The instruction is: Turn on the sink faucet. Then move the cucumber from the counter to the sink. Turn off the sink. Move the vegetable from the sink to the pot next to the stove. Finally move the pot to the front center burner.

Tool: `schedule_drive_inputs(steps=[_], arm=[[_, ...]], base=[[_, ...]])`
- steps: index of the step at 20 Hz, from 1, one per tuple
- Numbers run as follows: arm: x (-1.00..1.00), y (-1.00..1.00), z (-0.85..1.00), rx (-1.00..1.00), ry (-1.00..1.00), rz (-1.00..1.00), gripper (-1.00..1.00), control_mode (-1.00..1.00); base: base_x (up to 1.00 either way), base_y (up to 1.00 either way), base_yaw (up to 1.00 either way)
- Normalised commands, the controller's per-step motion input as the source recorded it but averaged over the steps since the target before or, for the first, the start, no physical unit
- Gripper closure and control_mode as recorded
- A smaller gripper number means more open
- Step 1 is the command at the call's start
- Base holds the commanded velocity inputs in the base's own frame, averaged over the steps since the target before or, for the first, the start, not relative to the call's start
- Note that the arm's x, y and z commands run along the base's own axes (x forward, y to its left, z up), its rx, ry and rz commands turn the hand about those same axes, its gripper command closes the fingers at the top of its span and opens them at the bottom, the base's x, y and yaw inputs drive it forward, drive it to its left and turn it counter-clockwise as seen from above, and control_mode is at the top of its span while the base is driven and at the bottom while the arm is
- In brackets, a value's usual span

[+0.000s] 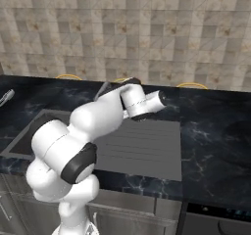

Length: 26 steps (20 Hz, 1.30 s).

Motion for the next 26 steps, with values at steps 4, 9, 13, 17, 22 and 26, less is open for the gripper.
schedule_drive_inputs(steps=[4, 9, 13, 17, 22, 26], arm=[[0.45, 0.00, 0.00, 0.08, -0.13, 0.08, -1.00, -1.00], [0.39, 0.03, -0.07, 0.07, -0.20, 0.12, -1.00, -1.00], [0.44, 0.00, -0.01, 0.03, -0.15, 0.12, -1.00, -1.00], [0.40, 0.00, -0.01, 0.00, -0.03, 0.01, -1.00, -1.00], [0.37, 0.03, -0.03, 0.00, 0.00, 0.00, -1.00, -1.00], [0.27, 0.21, -0.10, 0.00, 0.02, -0.01, -1.00, -1.00]], base=[[0.00, 0.00, 0.00], [0.00, 0.00, 0.00], [0.00, 0.00, 0.00], [0.00, 0.00, 0.00], [0.00, 0.00, 0.00], [0.00, 0.00, 0.00]])
